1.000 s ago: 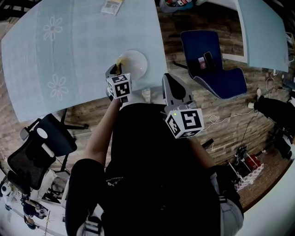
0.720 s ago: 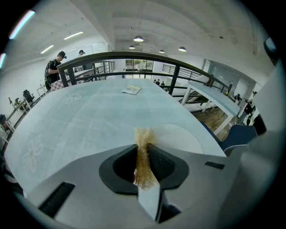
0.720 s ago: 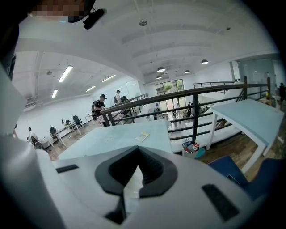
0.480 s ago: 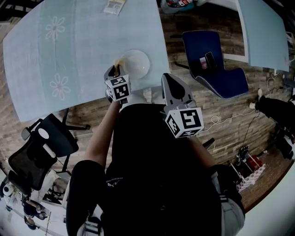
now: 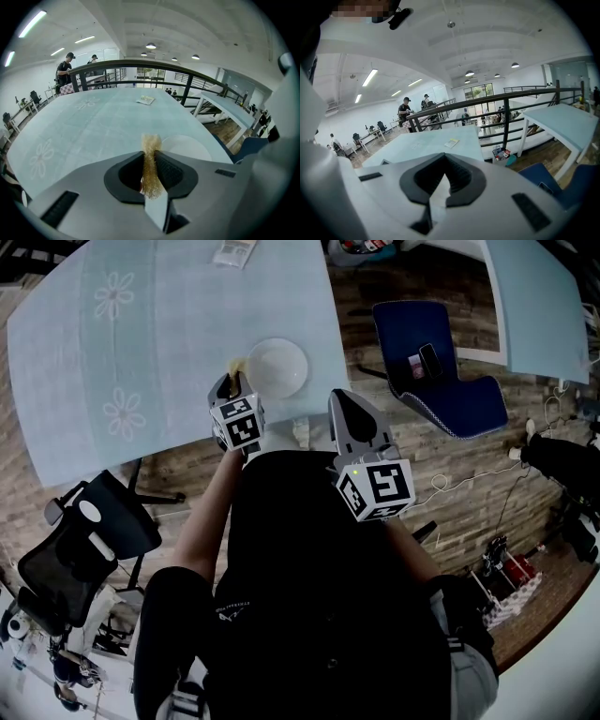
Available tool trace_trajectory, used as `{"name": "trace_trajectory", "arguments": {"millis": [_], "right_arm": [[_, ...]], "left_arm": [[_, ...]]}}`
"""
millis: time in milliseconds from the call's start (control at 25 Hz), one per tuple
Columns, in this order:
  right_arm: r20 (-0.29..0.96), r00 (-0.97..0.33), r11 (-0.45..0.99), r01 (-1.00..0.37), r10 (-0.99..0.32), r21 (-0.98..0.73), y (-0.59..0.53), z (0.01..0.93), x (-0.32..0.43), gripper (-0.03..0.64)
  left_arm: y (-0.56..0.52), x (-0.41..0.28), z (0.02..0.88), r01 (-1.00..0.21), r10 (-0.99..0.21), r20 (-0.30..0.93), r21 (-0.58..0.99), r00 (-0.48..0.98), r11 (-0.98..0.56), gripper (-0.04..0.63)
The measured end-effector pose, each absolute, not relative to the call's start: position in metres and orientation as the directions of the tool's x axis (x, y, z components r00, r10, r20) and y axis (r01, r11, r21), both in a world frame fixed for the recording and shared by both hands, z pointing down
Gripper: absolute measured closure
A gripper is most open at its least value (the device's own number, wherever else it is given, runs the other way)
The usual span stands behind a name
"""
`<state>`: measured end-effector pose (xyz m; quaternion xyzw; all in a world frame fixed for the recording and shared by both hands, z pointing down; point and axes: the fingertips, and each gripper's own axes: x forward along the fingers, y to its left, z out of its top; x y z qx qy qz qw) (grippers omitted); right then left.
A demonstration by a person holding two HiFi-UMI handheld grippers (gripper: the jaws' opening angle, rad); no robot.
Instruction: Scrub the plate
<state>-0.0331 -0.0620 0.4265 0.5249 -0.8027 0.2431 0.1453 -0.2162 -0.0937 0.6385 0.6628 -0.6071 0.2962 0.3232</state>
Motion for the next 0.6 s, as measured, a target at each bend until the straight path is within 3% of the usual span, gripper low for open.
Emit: {"name": "trace_trajectory", "arguments": {"millis": [600], "right_arm": [[0.514, -0.462, 0.399, -0.886, -0.723, -0.236, -0.065, 0.426, -0.007, 0.607]], "left_arm": [[-0.076, -0.129, 0.624, -0.963, -0.587, 0.765, 0.243, 0.265, -0.117, 0.526]]}}
